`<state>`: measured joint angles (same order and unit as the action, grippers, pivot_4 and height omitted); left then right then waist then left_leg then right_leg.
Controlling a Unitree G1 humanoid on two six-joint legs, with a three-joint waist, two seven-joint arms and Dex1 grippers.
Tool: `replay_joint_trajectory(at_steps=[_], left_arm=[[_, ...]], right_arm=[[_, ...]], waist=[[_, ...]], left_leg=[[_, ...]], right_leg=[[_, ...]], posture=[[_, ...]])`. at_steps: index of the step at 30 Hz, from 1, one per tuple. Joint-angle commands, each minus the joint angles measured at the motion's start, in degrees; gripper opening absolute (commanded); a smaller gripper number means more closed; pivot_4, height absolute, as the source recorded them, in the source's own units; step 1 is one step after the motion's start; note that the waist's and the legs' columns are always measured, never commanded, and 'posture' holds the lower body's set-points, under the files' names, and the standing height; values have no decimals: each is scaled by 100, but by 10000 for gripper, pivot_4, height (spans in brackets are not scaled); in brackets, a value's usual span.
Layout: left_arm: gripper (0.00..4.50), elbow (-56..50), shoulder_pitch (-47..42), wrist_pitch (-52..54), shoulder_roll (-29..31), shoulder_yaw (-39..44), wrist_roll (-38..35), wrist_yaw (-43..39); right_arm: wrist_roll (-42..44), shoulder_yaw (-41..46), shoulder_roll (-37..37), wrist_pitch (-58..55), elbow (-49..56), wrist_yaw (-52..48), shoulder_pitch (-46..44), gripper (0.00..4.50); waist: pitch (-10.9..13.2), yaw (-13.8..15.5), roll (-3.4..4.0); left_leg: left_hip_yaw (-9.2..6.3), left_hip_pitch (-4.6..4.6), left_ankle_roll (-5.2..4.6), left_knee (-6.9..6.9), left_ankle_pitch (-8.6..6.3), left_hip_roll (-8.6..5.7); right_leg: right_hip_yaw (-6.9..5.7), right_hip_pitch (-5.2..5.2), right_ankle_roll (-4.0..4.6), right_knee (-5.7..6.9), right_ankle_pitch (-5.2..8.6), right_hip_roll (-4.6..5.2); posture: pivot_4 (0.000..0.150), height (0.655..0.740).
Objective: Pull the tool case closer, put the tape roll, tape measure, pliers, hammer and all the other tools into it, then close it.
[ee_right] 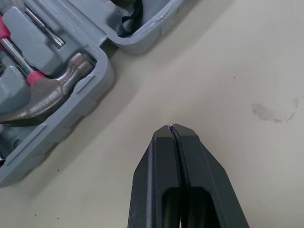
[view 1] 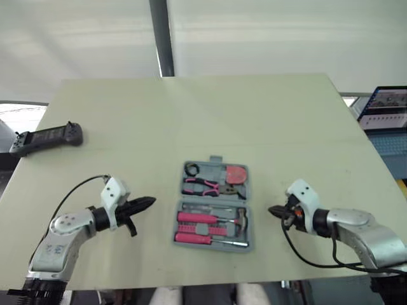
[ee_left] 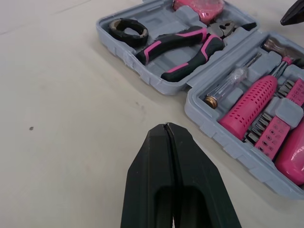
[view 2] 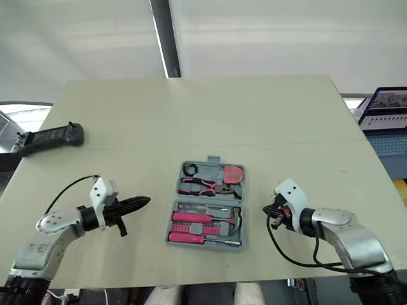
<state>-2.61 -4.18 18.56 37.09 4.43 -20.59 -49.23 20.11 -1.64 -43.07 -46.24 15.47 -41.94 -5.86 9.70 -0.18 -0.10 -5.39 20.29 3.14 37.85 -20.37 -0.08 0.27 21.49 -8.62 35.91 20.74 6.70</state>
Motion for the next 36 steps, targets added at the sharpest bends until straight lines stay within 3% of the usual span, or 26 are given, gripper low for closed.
replay_joint_trajectory(at_steps=[1,13,36], left_arm=[[302,221,-445,-27,-24,-254,118,-211],[302,1104,-1296,-328,-271,-979,755,-359],[302,2078,-1786,-1021,-914,-1379,1377,-334]], right_arm=[[-121,-129,96,122,-35,53,-150,346],[-370,-542,383,136,-325,60,-687,346],[-647,-1003,790,61,-579,21,-1160,346]], waist=[[0,2,0],[0,-9,1],[-1,6,1]], left_leg=[[0,0,0,1,0,0],[-5,2,0,6,0,-1],[-11,5,0,15,0,-5]], right_leg=[[-1,0,0,0,0,0],[-8,2,-2,10,-1,0],[-15,2,-6,17,-3,2]], posture=[[1500,7400],[1500,7400],[1500,7400]])
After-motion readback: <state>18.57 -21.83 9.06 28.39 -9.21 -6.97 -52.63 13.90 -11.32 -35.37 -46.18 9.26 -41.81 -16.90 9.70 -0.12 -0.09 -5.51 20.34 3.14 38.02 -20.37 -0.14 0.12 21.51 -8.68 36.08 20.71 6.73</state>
